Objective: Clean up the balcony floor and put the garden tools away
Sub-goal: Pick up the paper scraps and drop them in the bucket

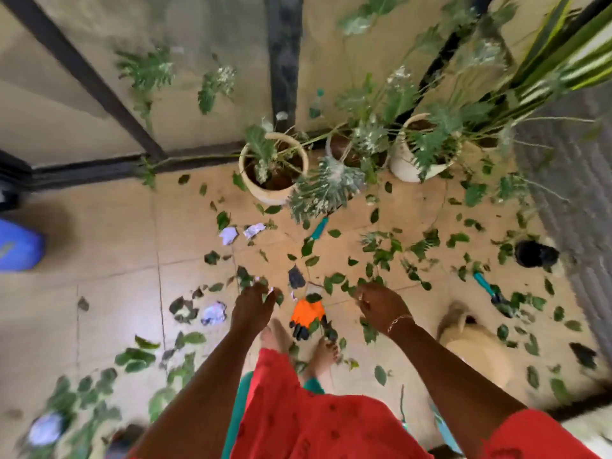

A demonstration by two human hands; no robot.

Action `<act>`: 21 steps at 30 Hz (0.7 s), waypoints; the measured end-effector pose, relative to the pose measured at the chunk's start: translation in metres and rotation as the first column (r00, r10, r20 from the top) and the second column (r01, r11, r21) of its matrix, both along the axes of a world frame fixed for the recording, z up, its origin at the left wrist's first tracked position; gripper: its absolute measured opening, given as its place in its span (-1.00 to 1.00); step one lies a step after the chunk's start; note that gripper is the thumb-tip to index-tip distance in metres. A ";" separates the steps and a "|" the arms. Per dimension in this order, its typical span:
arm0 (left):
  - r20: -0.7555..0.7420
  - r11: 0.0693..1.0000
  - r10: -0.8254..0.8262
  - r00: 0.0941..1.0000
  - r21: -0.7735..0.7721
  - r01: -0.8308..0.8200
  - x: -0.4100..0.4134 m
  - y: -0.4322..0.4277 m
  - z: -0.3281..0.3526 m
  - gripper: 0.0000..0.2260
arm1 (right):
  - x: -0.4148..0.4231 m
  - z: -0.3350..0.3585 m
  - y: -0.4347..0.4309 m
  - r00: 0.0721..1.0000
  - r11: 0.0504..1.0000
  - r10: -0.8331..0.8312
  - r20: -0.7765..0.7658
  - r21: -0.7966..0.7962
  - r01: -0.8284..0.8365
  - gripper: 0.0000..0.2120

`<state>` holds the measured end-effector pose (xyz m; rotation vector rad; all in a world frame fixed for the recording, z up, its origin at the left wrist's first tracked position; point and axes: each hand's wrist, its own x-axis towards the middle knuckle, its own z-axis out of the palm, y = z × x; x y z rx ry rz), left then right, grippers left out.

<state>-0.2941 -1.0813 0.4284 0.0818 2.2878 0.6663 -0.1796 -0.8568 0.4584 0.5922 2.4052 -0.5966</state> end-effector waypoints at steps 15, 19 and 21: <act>0.236 0.910 0.415 0.879 -0.122 -0.397 0.006 0.013 -0.237 -0.77 | -0.106 -0.233 0.002 0.872 0.887 0.454 0.184 -0.007 -0.461 -0.68; 0.267 0.924 0.369 0.890 -0.208 -0.321 0.039 0.018 -0.361 -0.66 | -0.123 -0.341 -0.009 0.802 0.818 0.571 0.175 -0.036 -0.575 -0.67; 0.267 0.940 0.289 0.919 -0.264 -0.219 0.054 0.019 -0.410 -0.54 | -0.130 -0.394 -0.013 0.737 0.754 0.651 0.184 -0.041 -0.656 -0.69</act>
